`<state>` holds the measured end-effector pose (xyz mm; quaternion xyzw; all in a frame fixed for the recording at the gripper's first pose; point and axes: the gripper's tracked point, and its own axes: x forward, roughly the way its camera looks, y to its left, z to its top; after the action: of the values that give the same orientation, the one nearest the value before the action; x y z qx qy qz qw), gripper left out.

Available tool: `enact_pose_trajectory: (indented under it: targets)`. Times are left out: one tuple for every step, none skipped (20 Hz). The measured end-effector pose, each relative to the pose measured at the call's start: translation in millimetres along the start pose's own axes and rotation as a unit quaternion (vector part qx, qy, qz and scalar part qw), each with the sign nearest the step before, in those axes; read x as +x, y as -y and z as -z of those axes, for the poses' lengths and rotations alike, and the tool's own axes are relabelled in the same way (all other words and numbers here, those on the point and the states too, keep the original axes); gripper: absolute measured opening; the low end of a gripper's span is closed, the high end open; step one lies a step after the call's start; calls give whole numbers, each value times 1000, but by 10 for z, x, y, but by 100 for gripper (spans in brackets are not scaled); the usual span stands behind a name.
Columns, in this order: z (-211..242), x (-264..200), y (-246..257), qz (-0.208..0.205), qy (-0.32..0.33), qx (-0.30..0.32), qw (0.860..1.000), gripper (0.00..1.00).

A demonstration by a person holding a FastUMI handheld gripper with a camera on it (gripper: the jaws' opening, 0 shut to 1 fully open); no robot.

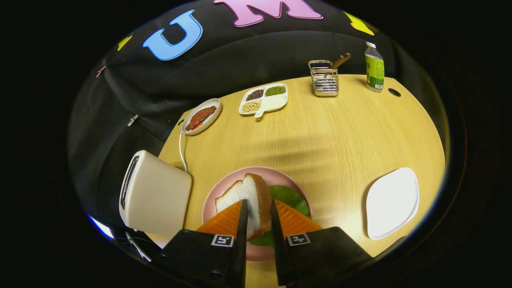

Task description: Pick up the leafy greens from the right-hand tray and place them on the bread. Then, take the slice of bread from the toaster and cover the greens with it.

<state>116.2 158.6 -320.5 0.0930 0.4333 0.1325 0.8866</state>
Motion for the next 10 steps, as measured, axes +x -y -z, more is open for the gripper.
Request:
enact_pose_trajectory:
  targets:
    - [7,-11,59,8,1,-4,1000,41]
    - [-2,-37,106,14,5,-9,1000,43]
    - [-14,-82,128,15,12,-12,1000,50]
    - [-40,-114,146,17,19,-15,1000,66]
    - [-48,-142,197,24,26,-20,999,82]
    - [-68,-184,220,26,32,-25,999,98]
    - [-87,-255,245,31,38,-29,998,99]
    - [-115,-322,262,33,45,-34,998,99]
    - [-159,-401,272,34,56,-39,997,99]
    - [-218,-500,282,36,68,-44,996,99]
